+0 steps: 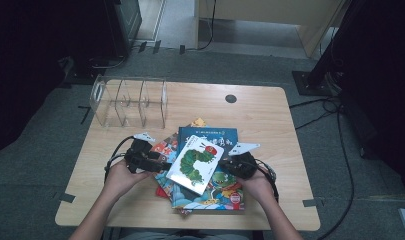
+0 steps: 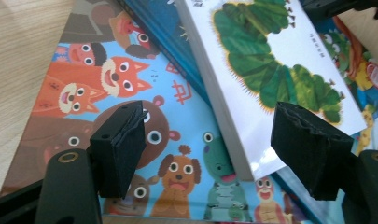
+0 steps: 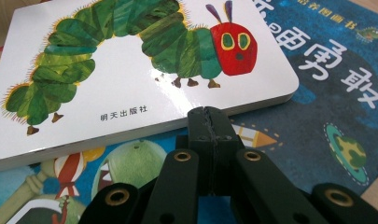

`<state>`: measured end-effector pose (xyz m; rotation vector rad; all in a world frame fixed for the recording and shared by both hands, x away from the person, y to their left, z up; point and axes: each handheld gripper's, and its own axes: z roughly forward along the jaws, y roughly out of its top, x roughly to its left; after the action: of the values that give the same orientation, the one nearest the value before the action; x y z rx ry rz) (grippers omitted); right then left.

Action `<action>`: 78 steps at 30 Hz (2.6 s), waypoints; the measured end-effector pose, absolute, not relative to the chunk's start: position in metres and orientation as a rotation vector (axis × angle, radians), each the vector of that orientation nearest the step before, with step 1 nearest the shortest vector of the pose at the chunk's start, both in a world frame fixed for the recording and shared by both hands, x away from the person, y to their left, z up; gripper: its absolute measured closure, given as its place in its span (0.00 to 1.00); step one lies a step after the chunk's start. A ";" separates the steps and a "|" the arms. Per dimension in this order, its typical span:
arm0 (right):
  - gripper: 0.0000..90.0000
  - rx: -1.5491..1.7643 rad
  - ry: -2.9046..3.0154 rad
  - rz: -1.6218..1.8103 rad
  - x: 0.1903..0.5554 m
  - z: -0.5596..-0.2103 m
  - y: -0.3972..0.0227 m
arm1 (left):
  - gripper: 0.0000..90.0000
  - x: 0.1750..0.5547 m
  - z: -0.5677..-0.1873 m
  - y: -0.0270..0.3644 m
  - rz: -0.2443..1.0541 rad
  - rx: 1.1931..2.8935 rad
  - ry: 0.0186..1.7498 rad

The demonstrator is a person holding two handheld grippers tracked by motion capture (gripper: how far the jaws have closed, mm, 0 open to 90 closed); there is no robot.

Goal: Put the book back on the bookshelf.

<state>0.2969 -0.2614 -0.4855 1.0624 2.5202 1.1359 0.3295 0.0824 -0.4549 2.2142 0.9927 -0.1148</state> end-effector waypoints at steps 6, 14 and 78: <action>1.00 1.077 2.505 1.173 0.302 -0.487 -0.252 | 0.30 0.332 -0.454 0.071 -0.120 2.255 0.984; 1.00 1.060 2.540 1.175 0.291 -0.486 -0.248 | 0.30 0.336 -0.462 0.062 -0.154 2.282 1.000; 1.00 1.006 2.549 1.245 0.284 -0.491 -0.230 | 0.52 0.343 -0.419 0.050 -0.252 2.194 1.213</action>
<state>0.2840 -0.2296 -0.4913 1.0061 2.5490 1.2452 0.3429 0.0503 -0.4193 2.1944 1.2127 -0.2518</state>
